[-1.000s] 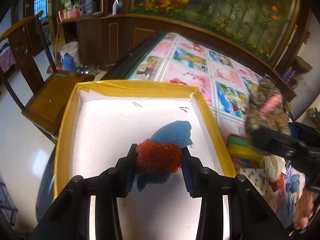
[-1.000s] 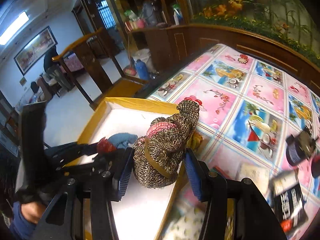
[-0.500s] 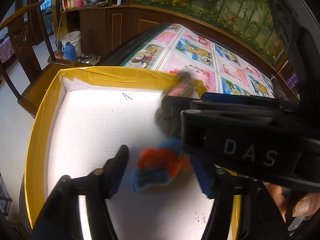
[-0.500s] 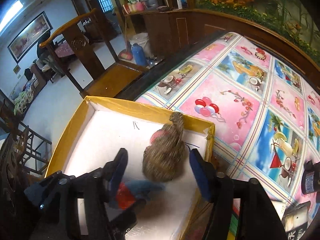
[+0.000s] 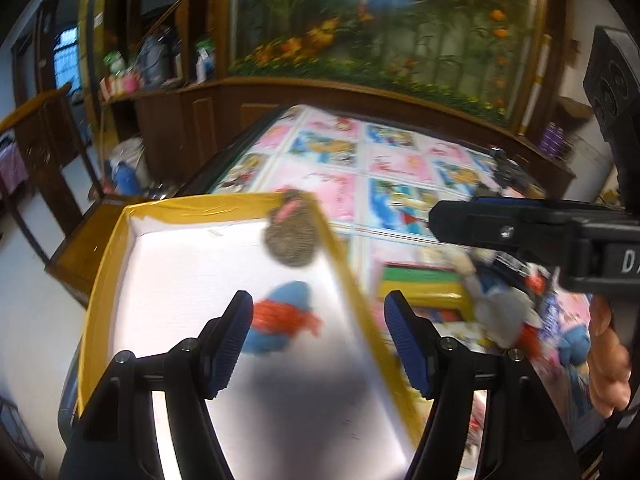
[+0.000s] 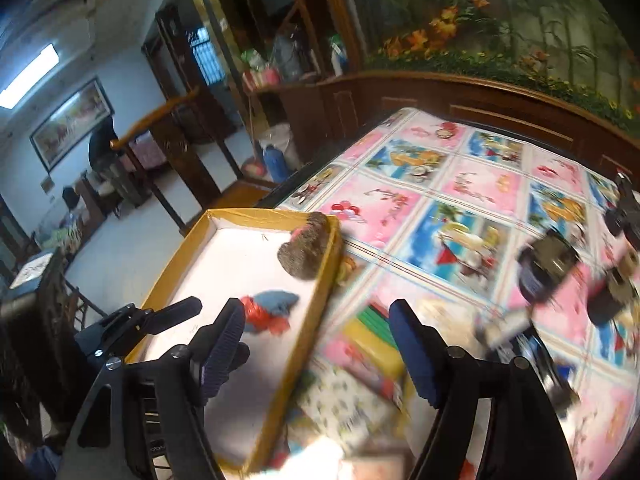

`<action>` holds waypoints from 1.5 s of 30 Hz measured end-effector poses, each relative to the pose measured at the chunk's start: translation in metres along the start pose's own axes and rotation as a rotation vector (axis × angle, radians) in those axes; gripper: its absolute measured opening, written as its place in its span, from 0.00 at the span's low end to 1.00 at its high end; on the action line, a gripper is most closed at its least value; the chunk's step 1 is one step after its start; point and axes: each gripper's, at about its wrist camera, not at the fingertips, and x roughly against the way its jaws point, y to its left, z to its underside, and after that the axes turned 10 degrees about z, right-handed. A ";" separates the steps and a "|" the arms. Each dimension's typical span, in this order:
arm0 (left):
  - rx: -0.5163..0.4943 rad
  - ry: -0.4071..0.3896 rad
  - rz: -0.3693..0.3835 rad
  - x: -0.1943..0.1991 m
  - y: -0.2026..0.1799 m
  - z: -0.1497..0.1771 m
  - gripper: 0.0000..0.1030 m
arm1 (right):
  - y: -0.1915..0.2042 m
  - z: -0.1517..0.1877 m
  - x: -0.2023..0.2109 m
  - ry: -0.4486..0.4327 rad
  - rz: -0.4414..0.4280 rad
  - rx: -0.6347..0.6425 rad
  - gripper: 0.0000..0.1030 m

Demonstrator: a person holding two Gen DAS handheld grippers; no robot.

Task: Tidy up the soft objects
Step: 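Open the right tool over the white tray while the left tool releases its bundle there, then grasp the blue knitted cloth with the right tool while the left tool grasps the pink tissue pack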

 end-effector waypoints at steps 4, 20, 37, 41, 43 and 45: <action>-0.048 0.006 0.076 0.008 -0.048 0.028 0.68 | -0.046 0.054 0.054 -0.092 0.026 -0.074 0.80; -0.024 0.226 -0.008 -0.059 -0.143 0.094 0.87 | -0.179 0.151 0.108 -0.149 0.205 -0.317 0.82; -0.051 0.180 0.023 -0.072 -0.146 0.080 0.90 | -0.174 0.182 0.049 0.105 0.298 -0.234 0.84; 0.006 0.189 0.054 -0.067 -0.136 0.083 0.90 | -0.169 0.180 0.048 0.102 0.289 -0.227 0.43; 0.018 0.171 0.062 -0.064 -0.135 0.083 0.91 | -0.170 0.180 0.048 0.097 0.267 -0.238 0.40; 0.024 0.180 0.051 -0.067 -0.137 0.081 0.91 | -0.172 0.180 0.048 0.088 0.239 -0.254 0.40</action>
